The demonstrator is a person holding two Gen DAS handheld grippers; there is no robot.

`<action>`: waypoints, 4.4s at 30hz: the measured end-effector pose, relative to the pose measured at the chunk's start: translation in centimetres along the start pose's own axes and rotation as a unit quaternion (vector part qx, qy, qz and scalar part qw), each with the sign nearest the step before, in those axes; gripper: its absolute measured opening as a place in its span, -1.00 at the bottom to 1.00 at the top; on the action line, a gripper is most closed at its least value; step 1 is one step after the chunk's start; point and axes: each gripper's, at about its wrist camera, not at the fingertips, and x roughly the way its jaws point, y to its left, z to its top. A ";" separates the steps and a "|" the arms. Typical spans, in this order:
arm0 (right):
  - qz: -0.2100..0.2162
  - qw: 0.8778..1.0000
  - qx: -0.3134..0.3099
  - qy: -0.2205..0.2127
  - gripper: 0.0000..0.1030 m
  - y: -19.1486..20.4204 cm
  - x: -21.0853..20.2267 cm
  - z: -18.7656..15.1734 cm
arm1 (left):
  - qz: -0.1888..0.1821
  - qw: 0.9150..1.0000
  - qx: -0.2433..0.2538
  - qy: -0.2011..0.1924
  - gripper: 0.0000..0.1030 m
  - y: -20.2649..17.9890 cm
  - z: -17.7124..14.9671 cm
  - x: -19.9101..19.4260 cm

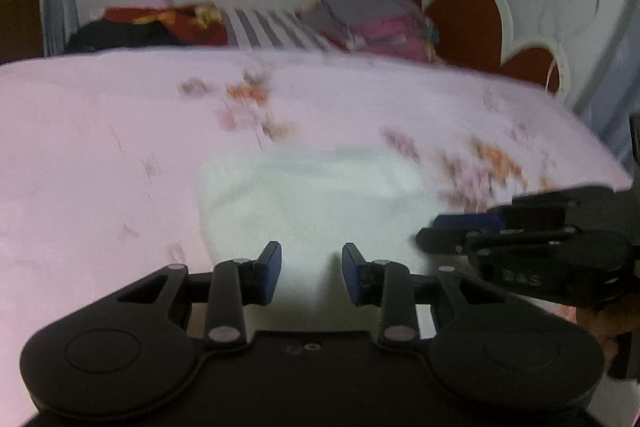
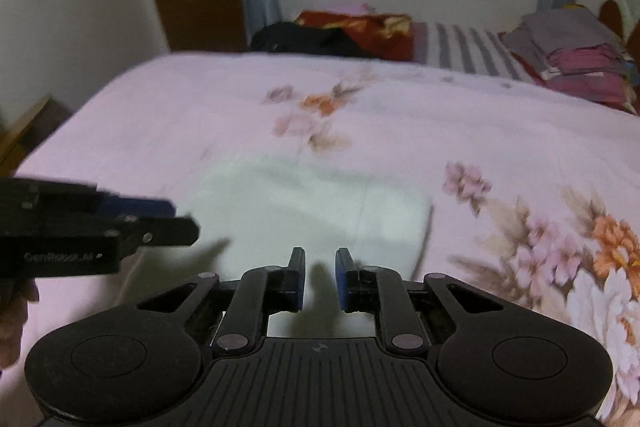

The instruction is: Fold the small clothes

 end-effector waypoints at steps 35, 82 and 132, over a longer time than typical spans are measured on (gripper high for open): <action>-0.016 0.998 -0.049 0.038 -0.69 2.9 -5.7 -11.9 | 0.083 0.996 -0.030 -0.008 -0.42 -6.9 -12.3 -6.2; -0.077 0.984 0.058 -0.148 1.00 5.5 -40.0 -24.8 | 0.160 0.968 -0.026 -0.192 0.99 -26.6 -21.9 -30.8; -0.091 0.982 0.042 -0.158 1.00 5.6 -41.0 -24.7 | 0.148 0.967 -0.031 -0.203 0.99 -26.2 -22.1 -31.0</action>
